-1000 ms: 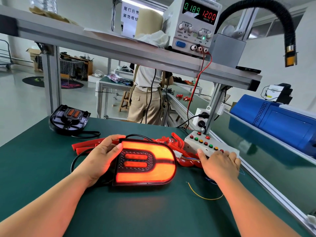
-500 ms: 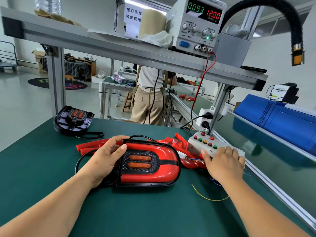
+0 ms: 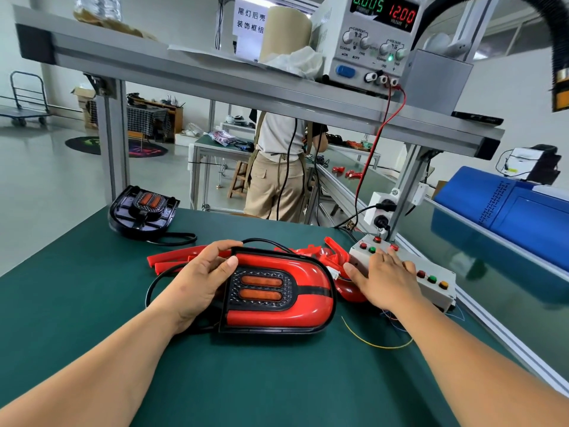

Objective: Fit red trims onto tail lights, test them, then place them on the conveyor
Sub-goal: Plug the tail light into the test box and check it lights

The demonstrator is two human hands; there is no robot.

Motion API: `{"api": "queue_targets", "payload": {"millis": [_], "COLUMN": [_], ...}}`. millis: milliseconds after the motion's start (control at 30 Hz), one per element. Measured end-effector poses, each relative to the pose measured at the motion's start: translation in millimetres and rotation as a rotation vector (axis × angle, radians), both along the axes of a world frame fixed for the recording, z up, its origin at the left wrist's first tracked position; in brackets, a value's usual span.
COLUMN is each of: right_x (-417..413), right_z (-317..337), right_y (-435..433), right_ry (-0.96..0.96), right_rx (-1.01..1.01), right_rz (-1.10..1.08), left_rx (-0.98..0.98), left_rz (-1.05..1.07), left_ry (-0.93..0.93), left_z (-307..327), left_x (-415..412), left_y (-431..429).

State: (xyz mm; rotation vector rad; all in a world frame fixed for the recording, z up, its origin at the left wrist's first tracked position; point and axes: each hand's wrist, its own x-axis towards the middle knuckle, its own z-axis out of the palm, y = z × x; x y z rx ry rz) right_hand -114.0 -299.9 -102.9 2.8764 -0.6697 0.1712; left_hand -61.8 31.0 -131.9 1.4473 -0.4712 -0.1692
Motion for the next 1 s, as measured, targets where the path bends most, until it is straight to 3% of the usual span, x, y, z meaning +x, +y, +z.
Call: {"api": "queue_targets", "payload": {"millis": [1000], "right_x": [3.4], "right_z": [-7.4], "right_y": [0.9], "right_ry": [-0.002], "right_rx": [-0.011], "right_rz": [-0.023], "left_rx": [-0.024], "left_rz": [0.009], "left_ry": [0.022], "left_z": [-0.4], "left_x": [1.9], "left_y": [-1.1]}}
